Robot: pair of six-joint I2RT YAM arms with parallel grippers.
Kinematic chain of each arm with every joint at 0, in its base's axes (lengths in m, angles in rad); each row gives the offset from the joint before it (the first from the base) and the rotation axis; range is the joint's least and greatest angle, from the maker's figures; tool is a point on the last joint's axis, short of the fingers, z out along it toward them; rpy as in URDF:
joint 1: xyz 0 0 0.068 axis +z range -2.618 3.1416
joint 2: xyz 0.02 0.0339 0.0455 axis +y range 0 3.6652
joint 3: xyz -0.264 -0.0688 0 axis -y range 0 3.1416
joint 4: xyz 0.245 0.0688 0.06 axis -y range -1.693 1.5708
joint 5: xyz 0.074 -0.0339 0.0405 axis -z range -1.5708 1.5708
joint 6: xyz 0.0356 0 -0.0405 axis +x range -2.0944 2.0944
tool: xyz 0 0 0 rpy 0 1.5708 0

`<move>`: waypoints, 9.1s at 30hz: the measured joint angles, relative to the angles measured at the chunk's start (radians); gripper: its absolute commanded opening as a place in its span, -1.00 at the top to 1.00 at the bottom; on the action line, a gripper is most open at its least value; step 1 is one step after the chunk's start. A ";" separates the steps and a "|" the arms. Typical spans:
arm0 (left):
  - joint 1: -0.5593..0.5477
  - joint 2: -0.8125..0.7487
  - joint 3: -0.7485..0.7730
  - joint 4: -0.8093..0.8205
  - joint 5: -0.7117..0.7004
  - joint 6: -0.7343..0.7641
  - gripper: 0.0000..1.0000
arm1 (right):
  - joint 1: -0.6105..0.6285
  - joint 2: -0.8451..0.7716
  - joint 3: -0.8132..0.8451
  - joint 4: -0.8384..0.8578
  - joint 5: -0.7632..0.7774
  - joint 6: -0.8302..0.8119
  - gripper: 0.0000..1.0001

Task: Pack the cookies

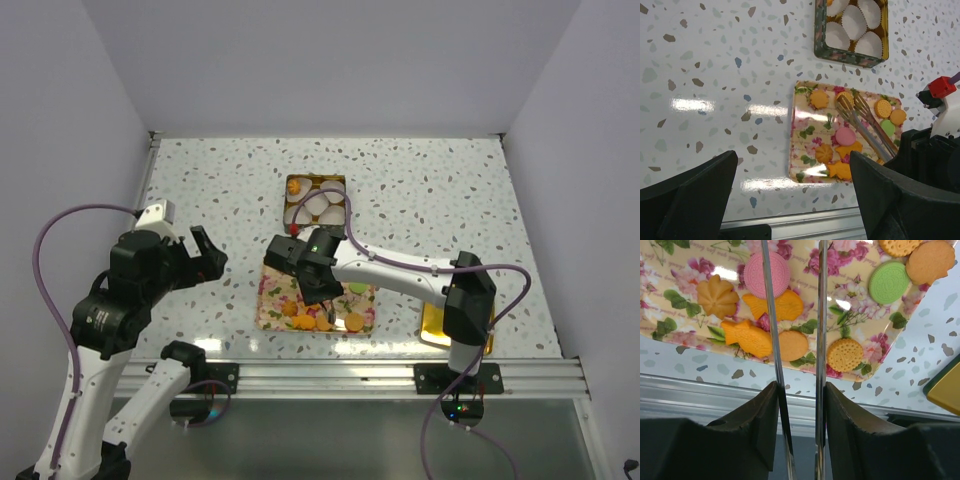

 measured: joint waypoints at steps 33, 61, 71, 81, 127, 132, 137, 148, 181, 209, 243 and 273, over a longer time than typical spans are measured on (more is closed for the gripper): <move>0.000 0.027 0.000 0.021 0.002 0.001 -1.00 | -0.293 -0.059 0.559 -0.132 0.065 -0.134 0.42; -0.006 0.082 0.051 0.017 -0.004 0.011 -1.00 | -0.508 0.284 0.669 -0.079 -0.108 -0.243 0.48; -0.006 0.087 0.051 0.017 -0.026 0.015 -1.00 | -0.565 0.322 0.668 -0.047 -0.108 -0.250 0.42; -0.006 0.105 0.051 0.018 -0.035 0.022 -1.00 | -0.586 0.349 0.670 -0.028 -0.135 -0.255 0.24; -0.006 0.000 0.091 -0.051 -0.051 0.010 -1.00 | -0.261 -0.231 0.094 0.039 -0.108 -0.142 0.06; -0.006 -0.024 0.065 -0.052 -0.049 0.001 -1.00 | -0.156 -0.301 -0.108 0.059 -0.110 -0.051 0.07; -0.006 -0.032 0.041 -0.055 -0.040 -0.006 -1.00 | -0.093 -0.275 -0.138 0.072 -0.109 -0.003 0.06; -0.007 -0.074 0.041 -0.078 -0.041 -0.025 -1.00 | -0.018 -0.187 -0.130 0.077 -0.108 0.030 0.01; -0.007 -0.101 0.034 -0.108 -0.053 -0.046 -1.00 | 0.075 -0.119 -0.057 -0.028 -0.098 0.060 0.17; -0.007 -0.031 0.061 -0.107 -0.080 -0.031 -1.00 | -0.231 -0.012 0.441 -0.116 -0.032 -0.118 0.19; -0.078 0.094 0.092 -0.064 -0.195 0.064 -1.00 | -0.499 0.393 0.718 -0.045 -0.183 -0.269 0.11; -0.079 0.098 0.092 -0.045 -0.198 0.052 -1.00 | -0.475 0.180 0.660 -0.036 -0.185 -0.277 -0.11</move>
